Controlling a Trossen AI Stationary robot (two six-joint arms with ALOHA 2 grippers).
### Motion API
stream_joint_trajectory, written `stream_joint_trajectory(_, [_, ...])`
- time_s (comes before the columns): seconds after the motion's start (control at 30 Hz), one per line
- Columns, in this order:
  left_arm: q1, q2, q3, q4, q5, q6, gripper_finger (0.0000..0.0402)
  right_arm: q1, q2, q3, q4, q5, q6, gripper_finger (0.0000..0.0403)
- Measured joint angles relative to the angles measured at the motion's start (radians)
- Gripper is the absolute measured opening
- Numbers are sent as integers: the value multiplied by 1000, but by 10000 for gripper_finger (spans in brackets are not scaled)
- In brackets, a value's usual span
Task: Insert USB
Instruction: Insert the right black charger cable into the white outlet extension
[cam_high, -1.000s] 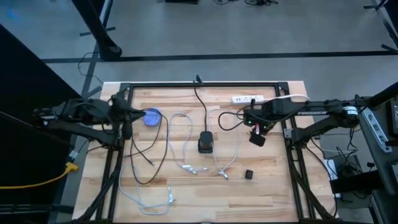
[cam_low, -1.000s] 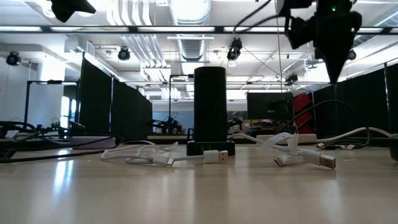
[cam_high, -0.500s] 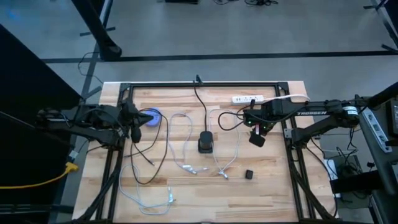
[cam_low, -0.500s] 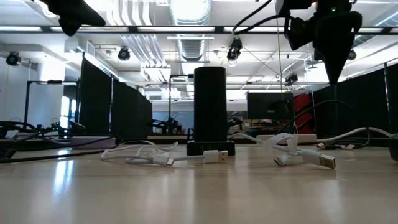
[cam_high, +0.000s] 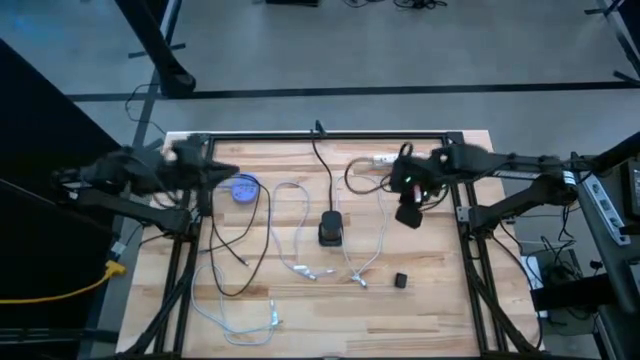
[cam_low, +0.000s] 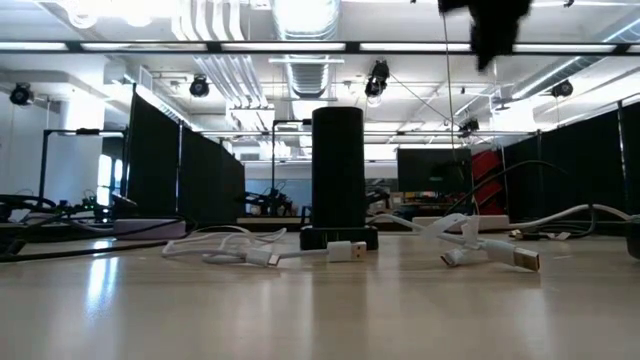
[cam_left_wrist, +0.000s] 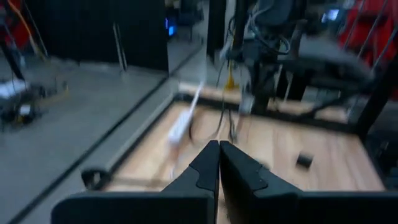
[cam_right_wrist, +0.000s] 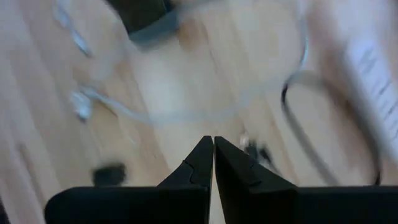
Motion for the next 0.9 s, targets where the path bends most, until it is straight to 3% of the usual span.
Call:
stream_joint_trajectory(0.23, [0, 55, 214, -14, -1, 75, 0, 0, 0, 318, 7, 36, -102, 0])
stream_joint_trajectory(0.4, [0, 110, 312, -103, -29, 105, 0, 0, 2, 405, 4, 53, -133, 0])
stream_joint_trajectory(0.6, [0, 143, 254, -213, -30, 106, 0, 0, 3, 324, -32, 90, -133, 0])
stream_joint_trajectory(0.9, [0, 88, -59, -214, -28, 20, 0, 0, 3, 46, 21, 89, -133, 0])
